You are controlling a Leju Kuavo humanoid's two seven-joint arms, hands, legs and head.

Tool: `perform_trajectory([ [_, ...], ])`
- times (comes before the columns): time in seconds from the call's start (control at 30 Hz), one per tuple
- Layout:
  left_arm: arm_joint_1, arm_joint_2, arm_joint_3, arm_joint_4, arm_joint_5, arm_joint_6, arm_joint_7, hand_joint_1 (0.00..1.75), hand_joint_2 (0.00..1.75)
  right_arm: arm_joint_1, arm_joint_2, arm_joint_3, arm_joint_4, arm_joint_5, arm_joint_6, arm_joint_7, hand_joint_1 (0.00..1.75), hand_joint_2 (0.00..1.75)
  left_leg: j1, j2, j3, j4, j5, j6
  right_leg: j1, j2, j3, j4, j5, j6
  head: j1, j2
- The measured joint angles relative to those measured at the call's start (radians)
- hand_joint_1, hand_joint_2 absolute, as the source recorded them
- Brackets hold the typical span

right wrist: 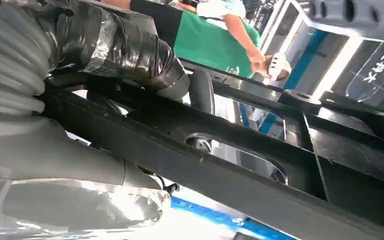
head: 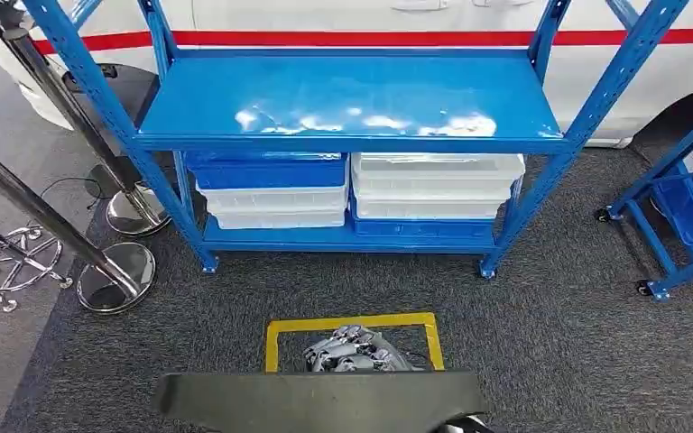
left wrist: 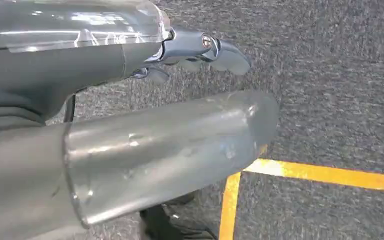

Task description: Take the parts from the cabinet and place them on the table.

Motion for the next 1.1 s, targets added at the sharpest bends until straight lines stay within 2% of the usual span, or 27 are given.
perform_trajectory([
  [0.1,0.008,0.01,0.0,0.0,-0.006,0.0,-0.003,0.0,0.0,0.001,-0.001,0.001,-0.014,-0.004,-0.007,-0.014,1.68,1.75,-0.005,-0.005,-0.022,-0.001,0.013,0.014,-0.005,-0.003,0.0,-0.011,0.03,0.016,0.0,0.0],
  [0.13,0.013,0.011,0.001,0.0,-0.007,0.0,-0.003,0.0,0.0,0.003,-0.003,0.001,-0.019,-0.006,-0.011,-0.018,1.68,1.75,0.003,-0.004,-0.029,-0.008,0.031,0.024,0.0,-0.001,-0.006,-0.014,0.039,0.025,0.001,0.0],
  [0.17,0.01,0.013,0.001,0.0,-0.007,0.0,-0.004,0.0,0.0,0.004,-0.006,0.001,-0.021,-0.008,-0.015,-0.021,1.68,1.75,0.006,0.007,-0.044,-0.01,0.043,0.032,-0.006,0.005,-0.016,-0.004,0.012,0.028,0.0,0.0],
  [0.2,0.01,0.017,0.002,0.0,-0.007,0.0,-0.004,0.0,0.0,0.005,-0.008,0.001,-0.026,-0.008,-0.015,-0.021,1.68,1.75,0.006,0.006,-0.06,-0.01,0.058,0.045,-0.007,0.005,-0.031,0.033,-0.055,0.031,0.001,0.0],
  [0.27,0.012,0.019,0.002,0.0,-0.007,0.0,-0.005,0.0,0.0,0.006,-0.012,0.001,-0.03,-0.009,-0.016,-0.021,1.68,1.75,0.005,0.008,-0.089,-0.009,0.085,0.047,-0.011,0.006,-0.062,0.167,-0.174,0.039,0.001,0.0],
  [0.3,0.013,0.02,0.002,0.0,-0.007,0.0,-0.005,0.0,0.0,0.007,-0.013,0.001,-0.03,-0.009,-0.016,-0.022,1.68,1.75,0.005,0.008,-0.108,-0.008,0.1,0.046,-0.012,0.006,-0.072,0.243,-0.206,0.043,0.001,0.0],
  [0.33,0.014,0.021,0.002,0.0,-0.007,0.0,-0.005,0.0,0.0,0.008,-0.015,0.001,-0.03,-0.01,-0.016,-0.022,1.68,1.75,0.005,0.008,-0.126,-0.006,0.112,0.045,-0.014,0.006,-0.069,0.284,-0.203,0.046,0.0,0.0],
  [0.37,0.014,0.021,0.002,0.0,-0.007,0.0,-0.005,0.0,0.0,0.008,-0.018,0.001,-0.03,-0.01,-0.016,-0.023,1.68,1.75,0.005,0.009,-0.145,-0.003,0.124,0.042,-0.016,0.006,-0.045,0.284,-0.172,0.047,0.0,0.0],
  [0.4,0.014,0.021,0.002,0.0,-0.007,0.0,-0.005,0.0,0.0,0.009,-0.019,0.001,-0.03,-0.01,-0.017,-0.025,1.68,1.75,0.005,0.01,-0.162,0.001,0.134,0.04,-0.017,0.006,-0.005,0.249,-0.134,0.046,0.001,0.0],
  [0.43,0.014,0.021,0.002,0.0,-0.007,0.0,-0.005,0.0,0.0,0.01,-0.021,0.001,-0.031,-0.01,-0.017,-0.026,1.68,1.75,0.005,0.009,-0.178,0.005,0.144,0.038,-0.018,0.006,0.05,0.186,-0.102,0.044,0.0,0.0],
  [0.47,0.014,0.021,0.002,0.0,-0.008,0.0,-0.005,0.0,0.0,0.009,-0.022,0.001,-0.035,-0.01,-0.017,-0.028,1.68,1.75,0.005,0.008,-0.193,0.01,0.155,0.034,-0.018,0.005,0.12,0.1,-0.096,0.041,0.001,0.0],
  [0.5,0.015,0.021,0.002,0.0,-0.01,-0.001,-0.005,0.0,0.0,0.009,-0.023,0.001,-0.042,-0.009,-0.019,-0.03,1.68,1.75,0.002,0.007,-0.202,0.014,0.163,0.027,-0.016,0.005,0.189,0.009,-0.139,0.034,0.0,0.0],
  [0.53,0.016,0.021,0.002,0.0,-0.011,-0.002,-0.005,0.0,0.0,0.008,-0.023,0.001,-0.047,-0.003,-0.023,-0.034,1.68,1.75,0.0,0.006,-0.206,0.015,0.174,0.021,-0.01,0.006,0.215,-0.056,-0.161,0.027,0.0,0.0],
  [0.63,0.014,0.024,0.001,0.0,-0.028,-0.005,-0.006,0.0,0.0,0.004,-0.022,0.001,-0.043,0.023,-0.048,-0.048,1.68,1.75,0.001,0.007,-0.208,-0.005,0.208,-0.001,-0.004,0.007,0.19,-0.05,-0.135,0.008,0.0,0.0],
  [0.67,0.013,0.025,0.001,0.0,-0.029,-0.006,-0.007,0.0,0.0,0.002,-0.021,0.001,-0.04,0.031,-0.054,-0.048,1.68,1.75,0.006,0.004,-0.214,0.001,0.197,-0.006,-0.013,0.002,0.182,-0.055,-0.118,-0.005,0.0,0.0],
  [0.7,0.014,0.027,0.001,0.0,-0.031,-0.006,-0.007,0.0,0.0,-0.001,-0.018,0.001,-0.038,0.037,-0.059,-0.048,1.68,1.75,0.006,0.003,-0.23,0.029,0.145,-0.009,-0.011,0.001,0.169,-0.056,-0.107,-0.016,0.0,0.0],
  [0.73,0.014,0.027,0.001,0.0,-0.033,-0.006,-0.005,0.0,0.0,-0.001,-0.017,0.001,-0.038,0.043,-0.063,-0.048,1.68,1.75,0.007,0.003,-0.248,0.085,0.075,-0.012,-0.01,0.001,0.156,-0.056,-0.095,-0.022,0.0,0.0],
  [0.77,0.013,0.027,0.001,0.0,-0.036,-0.006,-0.005,0.0,0.0,-0.002,-0.016,0.001,-0.037,0.049,-0.066,-0.047,1.68,1.75,0.006,0.002,-0.267,0.16,0.015,-0.015,-0.009,0.001,0.142,-0.055,-0.082,-0.023,0.0,0.0],
  [0.8,0.012,0.028,0.001,0.0,-0.037,-0.006,-0.005,0.0,0.0,-0.003,-0.016,0.001,-0.036,0.055,-0.068,-0.047,1.68,1.75,0.007,0.002,-0.283,0.235,-0.018,-0.019,-0.007,0.0,0.127,-0.055,-0.071,-0.024,0.0,0.0],
  [0.83,0.011,0.028,0.001,0.0,-0.038,-0.006,-0.005,0.0,0.0,-0.003,-0.016,0.001,-0.035,0.06,-0.069,-0.047,1.68,1.75,0.007,0.002,-0.292,0.294,-0.018,-0.021,-0.006,-0.001,0.112,-0.052,-0.059,-0.023,0.0,0.0],
  [0.87,0.011,0.028,0.001,0.0,-0.038,-0.006,-0.004,0.0,0.0,-0.004,-0.016,0.001,-0.033,0.062,-0.069,-0.046,1.68,1.75,0.007,0.002,-0.284,0.319,0.013,-0.022,-0.005,-0.001,0.094,-0.049,-0.048,-0.022,0.0,0.0],
  [0.9,0.011,0.028,0.001,0.0,-0.039,-0.006,-0.003,0.0,0.0,-0.005,-0.017,0.001,-0.032,0.065,-0.069,-0.045,1.68,1.75,0.007,0.002,-0.255,0.301,0.055,-0.022,-0.005,-0.001,0.077,-0.045,-0.038,-0.019,0.0,0.0],
  [0.93,0.009,0.028,0.001,0.0,-0.039,-0.007,-0.003,0.0,0.0,-0.007,-0.017,0.001,-0.031,0.067,-0.069,-0.044,1.68,1.75,0.007,0.002,-0.199,0.236,0.087,-0.019,-0.006,-0.001,0.06,-0.038,-0.03,-0.016,0.0,0.0],
  [0.97,0.007,0.029,0.001,0.0,-0.039,-0.007,-0.003,0.0,0.0,-0.01,-0.017,0.001,-0.031,0.068,-0.069,-0.044,1.68,1.75,0.007,0.002,-0.13,0.149,0.089,-0.015,-0.006,0.0,0.048,-0.031,-0.025,-0.011,0.0,0.0],
  [1.0,0.003,0.029,0.001,0.0,-0.039,-0.007,-0.003,0.0,0.0,-0.013,-0.017,0.001,-0.031,0.068,-0.069,-0.044,1.68,1.75,0.006,0.001,-0.058,0.056,0.052,-0.011,-0.004,-0.001,0.041,-0.02,-0.023,-0.007,-0.001,0.0],
  [1.03,-0.001,0.029,0.001,0.0,-0.039,-0.008,-0.003,0.0,0.0,-0.016,-0.017,0.001,-0.03,0.069,-0.069,-0.044,1.68,1.75,0.001,-0.002,-0.024,-0.003,0.025,-0.003,0.0,-0.003,0.035,-0.01,-0.021,-0.003,0.0,0.0],
  [1.1,-0.001,0.028,0.001,0.0,-0.039,-0.009,-0.002,0.0,0.0,-0.018,-0.017,0.001,-0.029,0.07,-0.069,-0.043,1.68,1.75,-0.002,-0.002,-0.038,0.002,0.026,0.009,0.0,-0.004,0.035,-0.011,-0.011,0.01,0.0,0.0],
])
